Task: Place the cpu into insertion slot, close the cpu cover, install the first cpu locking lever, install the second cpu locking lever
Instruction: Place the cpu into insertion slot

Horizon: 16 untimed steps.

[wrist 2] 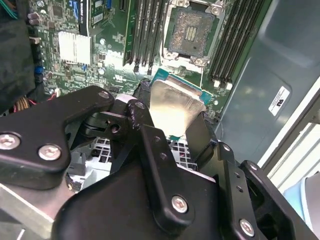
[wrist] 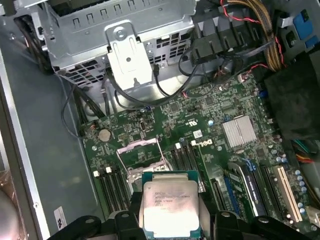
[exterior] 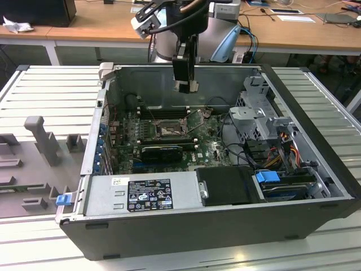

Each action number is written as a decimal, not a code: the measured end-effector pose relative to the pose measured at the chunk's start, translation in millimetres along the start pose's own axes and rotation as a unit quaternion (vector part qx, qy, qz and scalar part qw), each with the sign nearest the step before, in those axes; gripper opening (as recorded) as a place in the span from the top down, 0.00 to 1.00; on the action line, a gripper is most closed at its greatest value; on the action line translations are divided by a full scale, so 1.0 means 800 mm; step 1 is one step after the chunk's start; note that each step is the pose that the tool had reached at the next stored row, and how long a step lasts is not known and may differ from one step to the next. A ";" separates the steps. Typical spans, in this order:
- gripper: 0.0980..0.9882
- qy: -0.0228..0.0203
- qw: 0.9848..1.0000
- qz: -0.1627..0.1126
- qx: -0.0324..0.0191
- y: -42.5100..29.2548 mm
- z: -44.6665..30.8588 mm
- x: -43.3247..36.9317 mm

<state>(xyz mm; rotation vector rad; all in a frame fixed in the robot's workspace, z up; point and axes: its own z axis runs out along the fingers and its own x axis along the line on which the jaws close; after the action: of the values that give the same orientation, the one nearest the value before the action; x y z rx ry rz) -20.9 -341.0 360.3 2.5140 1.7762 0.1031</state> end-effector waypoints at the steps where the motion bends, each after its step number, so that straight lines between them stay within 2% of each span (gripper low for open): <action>1: 0.52 -0.001 1.000 0.006 0.000 0.0000 0.0001 0.000; 9: 0.52 -0.005 0.999 0.052 -0.001 -0.0001 0.0006 0.000; 12: 0.52 -0.007 0.997 0.078 -0.002 -0.0002 0.0011 0.000; 16: 0.52 -0.009 0.995 0.097 -0.002 -0.0002 0.0014 0.000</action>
<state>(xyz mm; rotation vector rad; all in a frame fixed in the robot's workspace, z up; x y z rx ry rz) -20.9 -340.8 359.2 2.6695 1.5198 0.0928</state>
